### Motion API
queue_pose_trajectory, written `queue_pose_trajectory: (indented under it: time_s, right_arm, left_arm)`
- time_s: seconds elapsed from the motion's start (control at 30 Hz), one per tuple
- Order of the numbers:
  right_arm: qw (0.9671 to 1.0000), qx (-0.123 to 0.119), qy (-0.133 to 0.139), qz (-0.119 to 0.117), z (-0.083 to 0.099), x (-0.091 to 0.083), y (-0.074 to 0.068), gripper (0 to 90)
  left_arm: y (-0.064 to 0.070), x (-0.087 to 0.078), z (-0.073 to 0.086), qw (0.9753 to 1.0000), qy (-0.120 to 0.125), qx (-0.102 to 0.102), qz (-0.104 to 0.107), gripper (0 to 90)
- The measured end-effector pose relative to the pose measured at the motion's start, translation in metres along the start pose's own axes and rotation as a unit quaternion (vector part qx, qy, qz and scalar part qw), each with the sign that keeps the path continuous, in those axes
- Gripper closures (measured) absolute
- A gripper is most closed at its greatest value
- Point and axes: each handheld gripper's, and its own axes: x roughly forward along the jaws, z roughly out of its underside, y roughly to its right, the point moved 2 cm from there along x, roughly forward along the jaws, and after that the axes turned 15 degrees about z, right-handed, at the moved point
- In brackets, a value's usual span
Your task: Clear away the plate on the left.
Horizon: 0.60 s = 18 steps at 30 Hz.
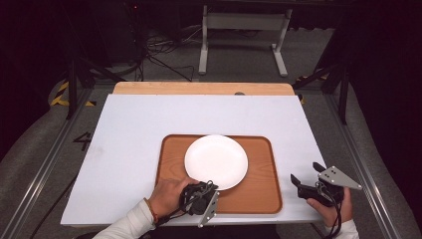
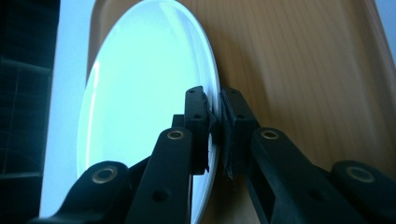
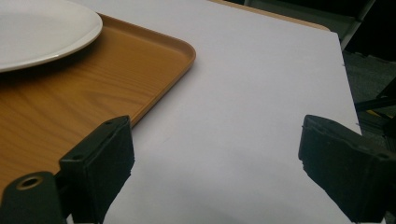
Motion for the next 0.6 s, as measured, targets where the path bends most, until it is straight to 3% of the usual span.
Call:
queue_pose_trajectory:
  time_s: [0.13,0.33,0.6]
  right_arm:
    - [1.0,-0.001,0.0,0.0,0.0001,0.0,0.0,11.0]
    - [1.0,-0.002,0.0,0.001,0.0002,-0.0001,-0.0001,11.0]
    - [1.0,-0.003,0.0,-0.002,0.0001,0.0002,-0.0006,11.0]
  left_arm:
    - [-0.001,0.0025,-0.0006,1.0,0.004,0.001,0.008,82.2]
    - [-0.0021,0.0045,0.0009,0.9995,0.017,-0.02,0.018,80.6]
    - [-0.0035,0.0057,0.0012,0.9988,0.028,-0.029,0.027,78.5]
